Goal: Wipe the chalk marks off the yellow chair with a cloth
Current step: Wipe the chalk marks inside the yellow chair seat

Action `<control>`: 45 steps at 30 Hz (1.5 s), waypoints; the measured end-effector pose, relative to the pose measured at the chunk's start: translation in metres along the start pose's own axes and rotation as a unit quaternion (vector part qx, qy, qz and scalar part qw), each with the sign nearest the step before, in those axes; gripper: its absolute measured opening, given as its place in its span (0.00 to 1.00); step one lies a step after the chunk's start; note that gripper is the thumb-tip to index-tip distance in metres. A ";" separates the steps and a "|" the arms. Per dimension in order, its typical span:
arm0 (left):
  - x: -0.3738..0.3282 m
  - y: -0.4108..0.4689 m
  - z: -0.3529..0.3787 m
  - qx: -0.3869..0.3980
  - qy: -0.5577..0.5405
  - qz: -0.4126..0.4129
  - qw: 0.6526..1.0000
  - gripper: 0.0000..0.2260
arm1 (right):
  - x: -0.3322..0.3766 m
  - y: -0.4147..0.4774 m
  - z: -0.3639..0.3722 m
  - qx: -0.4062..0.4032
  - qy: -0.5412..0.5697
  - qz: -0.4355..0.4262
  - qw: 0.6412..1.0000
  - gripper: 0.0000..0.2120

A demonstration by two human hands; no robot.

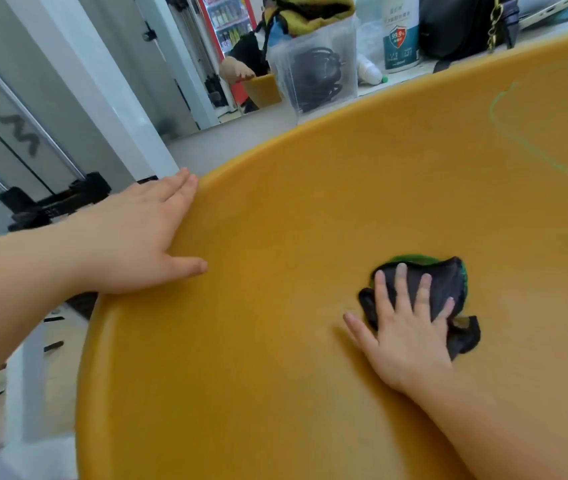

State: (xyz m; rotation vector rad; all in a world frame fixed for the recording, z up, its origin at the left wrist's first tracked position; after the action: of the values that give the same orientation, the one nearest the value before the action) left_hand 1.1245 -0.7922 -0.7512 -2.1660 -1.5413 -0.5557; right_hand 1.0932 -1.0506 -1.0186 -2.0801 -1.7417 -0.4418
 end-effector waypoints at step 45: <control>0.001 -0.007 0.015 -0.063 -0.239 0.047 0.968 0.68 | 0.093 0.099 -0.034 -0.239 -0.028 -0.379 0.893 0.34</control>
State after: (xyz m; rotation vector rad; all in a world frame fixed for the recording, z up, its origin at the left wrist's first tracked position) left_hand 1.1195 -0.7808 -0.7624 -2.5911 -1.6564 -0.1009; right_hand 1.2080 -1.0018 -0.9539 -1.5857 -2.6657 -1.1346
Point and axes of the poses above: each hand's wrist, its own y-axis towards the middle knuckle, its own z-axis out of the palm, x = y × z, the point moved 2 cm from there along y, towards the middle knuckle, and after that the axes turned 3 degrees about y, right-handed, at the moved point
